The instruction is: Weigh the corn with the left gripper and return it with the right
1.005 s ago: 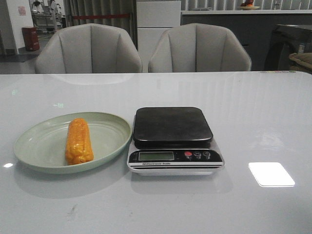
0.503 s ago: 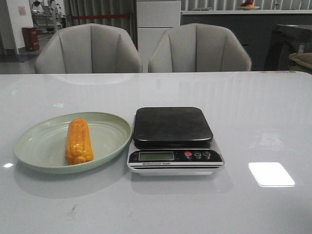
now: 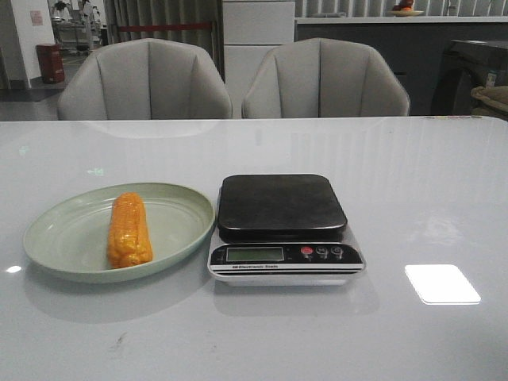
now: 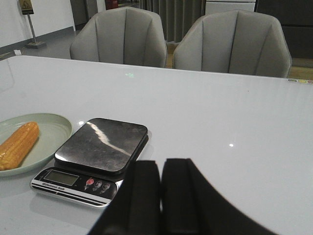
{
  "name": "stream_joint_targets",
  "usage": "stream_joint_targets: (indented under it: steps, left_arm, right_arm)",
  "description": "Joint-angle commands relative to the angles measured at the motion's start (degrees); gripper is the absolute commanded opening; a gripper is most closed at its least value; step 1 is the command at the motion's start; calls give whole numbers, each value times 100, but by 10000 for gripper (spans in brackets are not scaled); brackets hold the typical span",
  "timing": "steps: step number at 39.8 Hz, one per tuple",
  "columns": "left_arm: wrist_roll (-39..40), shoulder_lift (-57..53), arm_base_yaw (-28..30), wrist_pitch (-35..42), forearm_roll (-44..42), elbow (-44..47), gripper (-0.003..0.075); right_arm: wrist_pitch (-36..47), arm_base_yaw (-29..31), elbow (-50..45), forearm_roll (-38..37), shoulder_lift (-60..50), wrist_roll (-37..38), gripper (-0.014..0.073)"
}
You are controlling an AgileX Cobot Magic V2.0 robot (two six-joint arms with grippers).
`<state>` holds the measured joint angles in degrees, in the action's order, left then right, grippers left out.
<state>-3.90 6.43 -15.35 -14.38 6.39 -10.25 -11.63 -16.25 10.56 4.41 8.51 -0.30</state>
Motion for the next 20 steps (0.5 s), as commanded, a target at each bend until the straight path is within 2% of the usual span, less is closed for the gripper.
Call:
stream_joint_targets:
  steps: [1,12,20]
  left_arm:
    - [7,-61,476,887,54,157,113]
    - [7,-719,1307,1949,-23,1066,113]
    - [7,-800,1747,1762,-23,1240,113]
  right_arm:
    - [436,29,135,-67,48,-48,158]
    - [436,29,135,-67,48,-48,158]
    - [436,29,135,-67,48,-48,158]
